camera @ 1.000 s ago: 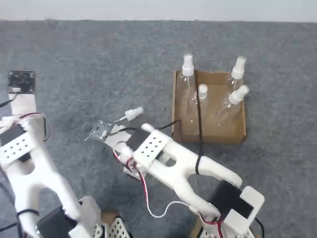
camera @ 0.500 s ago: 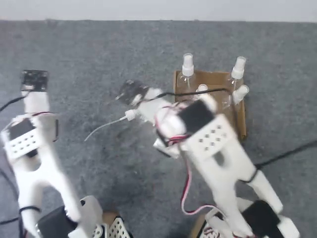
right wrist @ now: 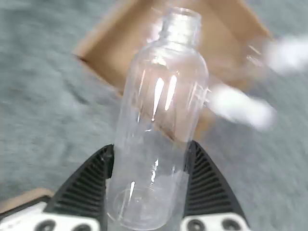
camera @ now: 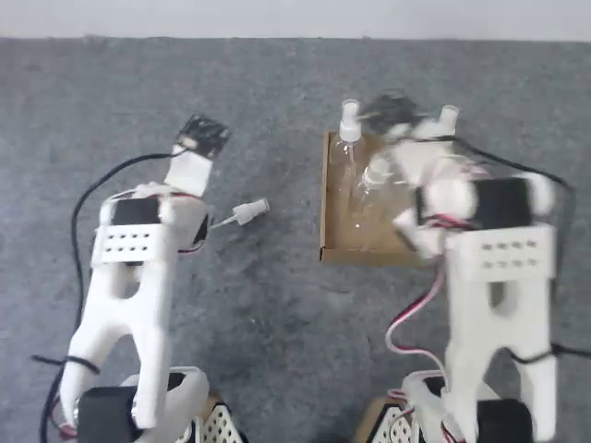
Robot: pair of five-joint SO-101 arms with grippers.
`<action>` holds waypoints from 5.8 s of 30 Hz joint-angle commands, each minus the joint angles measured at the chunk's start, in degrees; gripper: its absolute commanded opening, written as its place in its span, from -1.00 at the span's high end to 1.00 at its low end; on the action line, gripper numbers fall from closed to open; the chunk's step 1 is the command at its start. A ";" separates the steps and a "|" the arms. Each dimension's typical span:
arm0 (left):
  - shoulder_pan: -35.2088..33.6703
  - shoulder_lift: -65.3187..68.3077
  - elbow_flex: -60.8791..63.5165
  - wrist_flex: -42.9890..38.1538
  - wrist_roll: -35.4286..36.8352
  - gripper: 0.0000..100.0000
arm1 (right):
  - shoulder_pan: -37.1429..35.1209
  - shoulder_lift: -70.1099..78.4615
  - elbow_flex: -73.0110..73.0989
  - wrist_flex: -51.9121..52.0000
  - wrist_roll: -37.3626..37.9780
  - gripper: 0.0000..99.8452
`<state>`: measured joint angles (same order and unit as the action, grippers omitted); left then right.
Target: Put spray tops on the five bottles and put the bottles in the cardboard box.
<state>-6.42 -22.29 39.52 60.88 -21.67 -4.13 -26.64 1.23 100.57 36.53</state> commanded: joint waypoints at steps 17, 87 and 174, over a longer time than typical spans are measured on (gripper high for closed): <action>10.73 38.59 -32.57 0.18 0.97 0.75 | 38.11 -5.23 16.53 -14.29 24.35 0.99; 6.86 -30.51 18.42 5.36 9.85 0.98 | 31.16 40.48 1.58 -23.08 2.11 0.56; 6.33 -30.51 -38.90 12.04 34.02 0.98 | -49.71 -26.33 53.89 -69.41 -29.71 0.99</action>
<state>-0.18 -52.62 -1.54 76.97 11.74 -53.36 -47.47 53.80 36.66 10.51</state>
